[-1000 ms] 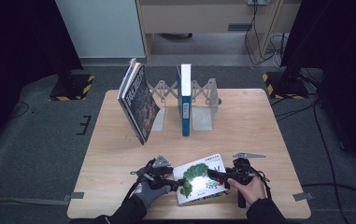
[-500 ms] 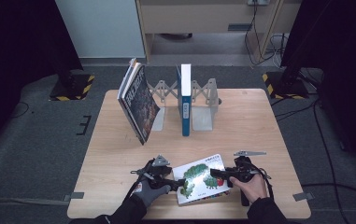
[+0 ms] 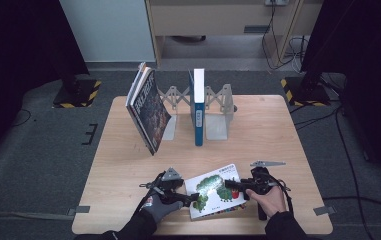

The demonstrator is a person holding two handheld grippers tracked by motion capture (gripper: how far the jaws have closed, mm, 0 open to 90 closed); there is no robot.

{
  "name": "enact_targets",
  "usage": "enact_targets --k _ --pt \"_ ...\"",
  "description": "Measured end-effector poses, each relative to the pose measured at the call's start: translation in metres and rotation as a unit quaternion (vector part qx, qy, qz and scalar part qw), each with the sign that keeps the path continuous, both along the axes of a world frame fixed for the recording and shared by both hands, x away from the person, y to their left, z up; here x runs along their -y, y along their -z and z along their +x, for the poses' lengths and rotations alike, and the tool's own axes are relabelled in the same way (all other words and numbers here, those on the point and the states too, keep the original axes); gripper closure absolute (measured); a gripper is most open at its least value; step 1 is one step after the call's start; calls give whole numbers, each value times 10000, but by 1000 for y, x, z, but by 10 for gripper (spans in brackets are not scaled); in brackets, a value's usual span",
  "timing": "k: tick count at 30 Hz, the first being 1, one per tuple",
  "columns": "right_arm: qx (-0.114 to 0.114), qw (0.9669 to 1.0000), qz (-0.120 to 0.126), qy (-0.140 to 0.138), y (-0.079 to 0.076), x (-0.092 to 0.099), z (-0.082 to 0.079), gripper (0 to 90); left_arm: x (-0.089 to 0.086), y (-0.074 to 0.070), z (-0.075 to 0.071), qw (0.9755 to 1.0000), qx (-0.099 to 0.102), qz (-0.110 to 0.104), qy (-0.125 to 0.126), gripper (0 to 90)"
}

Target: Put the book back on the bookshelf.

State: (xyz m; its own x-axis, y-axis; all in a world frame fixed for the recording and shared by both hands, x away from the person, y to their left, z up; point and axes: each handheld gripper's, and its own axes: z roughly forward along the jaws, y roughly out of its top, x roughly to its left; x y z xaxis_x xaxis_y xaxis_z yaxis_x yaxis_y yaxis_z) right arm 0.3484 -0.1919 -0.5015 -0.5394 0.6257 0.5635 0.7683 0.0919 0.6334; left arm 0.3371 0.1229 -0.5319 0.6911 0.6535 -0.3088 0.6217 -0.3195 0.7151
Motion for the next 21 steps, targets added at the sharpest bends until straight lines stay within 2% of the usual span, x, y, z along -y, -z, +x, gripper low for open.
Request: enact_targets --k 7,13,21 --pt "-5 9999 146 -10 -3 1 0 745 -1 -1 0 9999 -92 -14 -67 133" --pt "-110 9996 254 -3 -4 2 0 778 -3 0 1 9999 -86 -142 1 148" --pt "-59 9990 437 -119 -8 3 0 823 -4 -1 2 9996 -153 -239 53 184"
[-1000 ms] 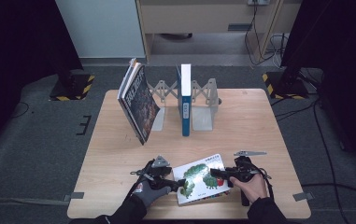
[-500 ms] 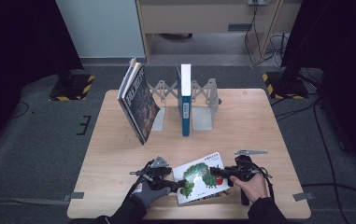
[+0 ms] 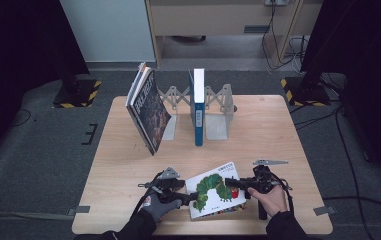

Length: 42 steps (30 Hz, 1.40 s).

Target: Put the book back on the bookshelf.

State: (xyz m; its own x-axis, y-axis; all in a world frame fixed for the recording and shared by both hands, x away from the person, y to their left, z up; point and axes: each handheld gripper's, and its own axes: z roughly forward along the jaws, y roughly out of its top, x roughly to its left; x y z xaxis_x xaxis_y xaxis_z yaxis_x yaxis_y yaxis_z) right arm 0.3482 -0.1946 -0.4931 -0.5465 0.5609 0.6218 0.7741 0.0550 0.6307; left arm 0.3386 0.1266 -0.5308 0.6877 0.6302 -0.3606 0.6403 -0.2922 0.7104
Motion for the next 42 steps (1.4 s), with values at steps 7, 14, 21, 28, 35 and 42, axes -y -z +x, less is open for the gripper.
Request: enact_targets --k 7,14,21,28,35,42 --pt "73 9998 163 -53 -8 1 -1 844 -1 -4 0 9998 17 -196 39 182" --pt "412 9976 552 -36 -18 8 -2 892 -3 -7 2 9991 -18 -425 0 172" --pt "603 9958 669 -155 -20 9 -2 893 6 -3 2 9986 -29 -495 203 161" --pt "632 9960 622 -125 -18 10 -1 886 10 3 10 9964 -168 -761 327 131" --pt "728 9972 152 75 -12 12 -1 827 11 7 14 9951 -454 -834 269 185" --pt "801 9948 -562 283 -5 11 -1 705 9 9 13 9939 -582 -887 289 301"
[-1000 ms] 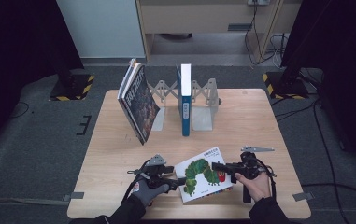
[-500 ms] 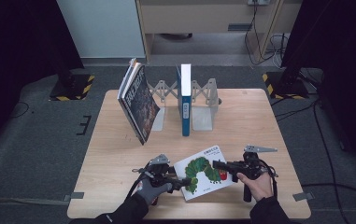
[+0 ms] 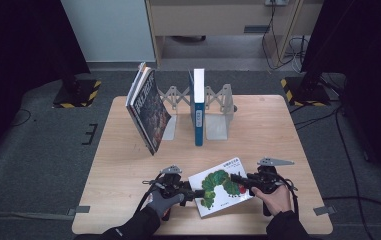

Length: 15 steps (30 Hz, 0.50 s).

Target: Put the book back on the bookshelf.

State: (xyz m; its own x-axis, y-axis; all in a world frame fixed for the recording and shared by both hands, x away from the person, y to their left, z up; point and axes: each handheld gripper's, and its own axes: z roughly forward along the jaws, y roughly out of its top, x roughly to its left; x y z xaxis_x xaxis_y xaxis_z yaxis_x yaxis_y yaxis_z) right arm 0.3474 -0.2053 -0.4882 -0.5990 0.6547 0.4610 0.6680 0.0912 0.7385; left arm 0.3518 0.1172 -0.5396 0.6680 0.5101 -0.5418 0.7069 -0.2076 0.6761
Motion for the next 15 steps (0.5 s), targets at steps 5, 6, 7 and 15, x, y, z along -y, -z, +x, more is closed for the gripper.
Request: enact_targets --k 5,6,7,15 --pt "-38 9994 -341 42 6 -2 0 616 3 -8 -4 9997 212 48 59 394" --pt "-66 9995 -319 40 7 -1 1 616 3 -8 -5 9997 222 45 59 395" --pt "-87 9995 -308 50 6 -1 0 616 3 -8 -5 9998 213 39 52 397" --pt "-35 9996 -270 -9 7 -1 0 618 6 -8 -6 9998 153 -114 85 411"
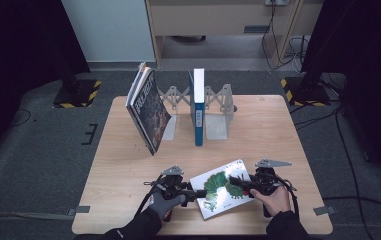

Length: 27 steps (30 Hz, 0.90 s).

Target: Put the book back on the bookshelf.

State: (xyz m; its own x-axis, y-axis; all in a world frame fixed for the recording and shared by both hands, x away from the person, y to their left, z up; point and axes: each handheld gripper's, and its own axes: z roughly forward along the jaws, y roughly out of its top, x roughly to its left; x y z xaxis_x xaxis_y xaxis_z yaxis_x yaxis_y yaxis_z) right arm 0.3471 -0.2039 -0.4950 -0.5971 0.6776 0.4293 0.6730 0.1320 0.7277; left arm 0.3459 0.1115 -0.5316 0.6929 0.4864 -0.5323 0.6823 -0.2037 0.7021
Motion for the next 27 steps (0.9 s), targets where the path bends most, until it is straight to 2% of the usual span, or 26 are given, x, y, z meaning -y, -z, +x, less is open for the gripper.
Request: enact_targets --k 6,10,13,16,18,20,23,27 --pt "13 10000 72 -41 0 1 1 625 0 -1 0 10000 12 -15 18 415" --pt "37 9984 540 -139 -2 -3 0 660 2 -5 1 9999 79 -114 38 422" --pt "74 9987 464 -188 -4 -6 0 653 0 -4 2 9998 36 -205 48 441" --pt "115 9994 300 -149 -2 -3 1 551 -3 -7 2 9990 26 -426 108 544" --pt "139 9996 195 -163 -2 -2 2 506 -3 -8 2 9991 54 -410 126 574" --pt "353 9993 -86 6 -4 1 2 488 -4 -9 1 9990 44 -437 126 589" --pt "260 9997 8 42 -4 5 2 479 -3 -11 0 9990 62 -425 136 595" --pt "232 9996 -13 134 -5 6 1 459 -3 -11 0 9990 80 -423 150 596"
